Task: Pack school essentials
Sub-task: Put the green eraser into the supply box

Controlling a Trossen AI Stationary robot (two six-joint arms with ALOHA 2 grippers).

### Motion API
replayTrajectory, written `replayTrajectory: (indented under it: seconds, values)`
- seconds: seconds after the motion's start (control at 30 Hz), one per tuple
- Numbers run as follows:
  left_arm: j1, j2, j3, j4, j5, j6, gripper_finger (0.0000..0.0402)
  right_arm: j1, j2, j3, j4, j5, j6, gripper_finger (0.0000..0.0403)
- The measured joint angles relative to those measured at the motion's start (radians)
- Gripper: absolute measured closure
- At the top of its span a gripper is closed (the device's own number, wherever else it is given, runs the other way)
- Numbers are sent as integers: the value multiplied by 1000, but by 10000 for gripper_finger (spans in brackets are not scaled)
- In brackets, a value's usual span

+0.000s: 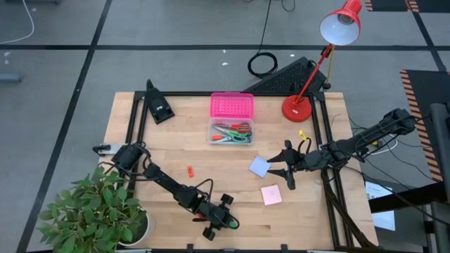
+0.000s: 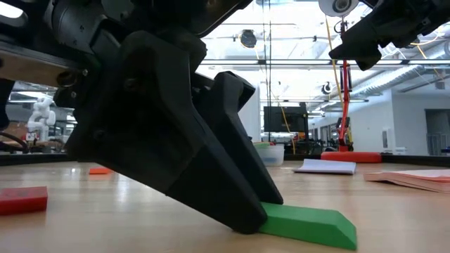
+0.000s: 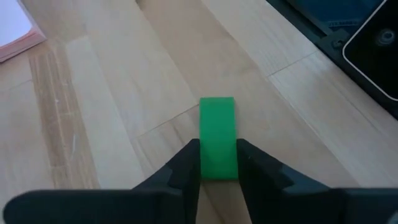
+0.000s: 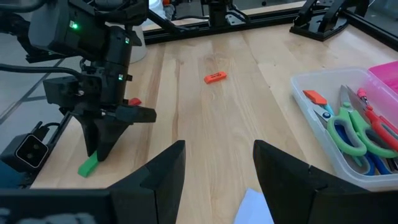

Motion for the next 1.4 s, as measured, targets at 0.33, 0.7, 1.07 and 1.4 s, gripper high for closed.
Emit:
replayTrajectory:
  seconds: [0.33,0.7,1.07,1.4]
  values:
    - [3,2,-1,17,-10,-1,300,0,0,0,0,0,0,218]
    - [9,-43,-6,-5,-72,21,300,0,0,0,0,0,0,218]
    - [15,-161,-4,-113,-226,101,300,0,17,0,13,8,-28,218]
    - [25,-264,-3,-192,-483,258,300,0,143,0,169,75,3,218]
